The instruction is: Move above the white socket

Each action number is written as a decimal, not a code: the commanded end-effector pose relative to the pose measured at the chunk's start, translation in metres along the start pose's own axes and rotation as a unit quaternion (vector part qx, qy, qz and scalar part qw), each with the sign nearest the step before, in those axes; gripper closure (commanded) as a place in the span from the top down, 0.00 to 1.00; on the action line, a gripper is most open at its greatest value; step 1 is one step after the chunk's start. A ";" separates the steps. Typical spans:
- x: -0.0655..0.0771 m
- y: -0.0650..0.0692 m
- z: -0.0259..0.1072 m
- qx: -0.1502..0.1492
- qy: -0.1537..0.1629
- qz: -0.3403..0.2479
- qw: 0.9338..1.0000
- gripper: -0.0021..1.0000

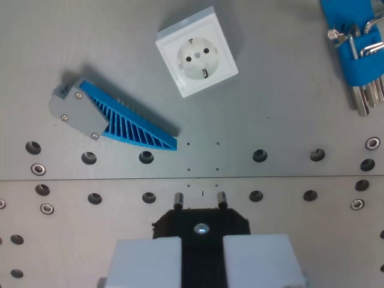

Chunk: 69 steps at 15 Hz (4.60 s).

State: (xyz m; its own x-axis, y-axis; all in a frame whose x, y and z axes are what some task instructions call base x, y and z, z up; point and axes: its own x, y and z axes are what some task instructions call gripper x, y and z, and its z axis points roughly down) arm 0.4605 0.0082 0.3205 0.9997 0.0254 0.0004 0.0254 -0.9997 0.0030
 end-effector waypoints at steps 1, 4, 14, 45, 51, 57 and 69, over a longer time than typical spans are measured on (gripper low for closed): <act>0.000 0.000 0.000 0.000 0.000 0.000 1.000 0.00; 0.000 0.000 0.000 0.000 0.000 0.000 1.000 0.00; 0.000 0.000 0.008 0.001 0.005 -0.022 1.000 0.00; 0.006 0.005 0.131 0.009 0.027 -0.164 0.986 0.00; 0.006 0.006 0.160 0.009 0.029 -0.183 0.983 0.00; 0.006 0.006 0.181 0.010 0.029 -0.195 0.980 0.00; 0.006 0.007 0.206 0.012 0.028 -0.195 0.980 0.00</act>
State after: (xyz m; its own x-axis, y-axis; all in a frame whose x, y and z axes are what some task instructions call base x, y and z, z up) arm 0.4719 0.0048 0.1193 0.9274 0.3702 -0.0546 0.3704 -0.9289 -0.0060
